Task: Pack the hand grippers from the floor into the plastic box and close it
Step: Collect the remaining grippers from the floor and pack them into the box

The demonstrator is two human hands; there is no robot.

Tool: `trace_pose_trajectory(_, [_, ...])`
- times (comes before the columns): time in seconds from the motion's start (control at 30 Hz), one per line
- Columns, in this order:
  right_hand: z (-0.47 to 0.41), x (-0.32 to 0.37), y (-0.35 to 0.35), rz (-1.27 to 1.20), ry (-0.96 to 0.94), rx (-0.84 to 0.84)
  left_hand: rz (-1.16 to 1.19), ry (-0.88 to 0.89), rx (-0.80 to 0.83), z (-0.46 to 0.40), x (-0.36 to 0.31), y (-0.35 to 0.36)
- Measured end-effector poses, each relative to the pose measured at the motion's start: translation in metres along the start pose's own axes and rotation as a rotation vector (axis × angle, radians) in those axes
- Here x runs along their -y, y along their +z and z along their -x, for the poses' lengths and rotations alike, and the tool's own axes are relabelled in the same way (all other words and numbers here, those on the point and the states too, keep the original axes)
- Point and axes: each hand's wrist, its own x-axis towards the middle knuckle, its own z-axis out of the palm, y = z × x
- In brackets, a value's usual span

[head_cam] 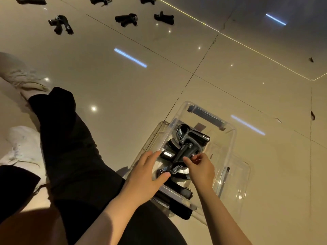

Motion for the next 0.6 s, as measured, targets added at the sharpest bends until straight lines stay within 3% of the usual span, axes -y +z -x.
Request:
trace_pose_trajectory(0.13, [0.007,-0.005,0.008,0.355,-0.198,0.101,-0.022,-0.014,0.014,-0.002,-0.002,0.0])
trace_pose_trajectory(0.33, [0.005,0.008,-0.023,0.634,-0.43,0.108,-0.054,-0.03,0.029,-0.004,-0.005,0.001])
trace_pose_trajectory(0.5, [-0.025,0.019,-0.012,0.856,-0.391,0.352,-0.044,-0.032,0.025,-0.003,-0.005,-0.001])
trace_pose_trajectory(0.6, [-0.046,0.013,0.016,0.822,-0.281,0.449,-0.035,-0.045,0.03,-0.002,-0.003,-0.001])
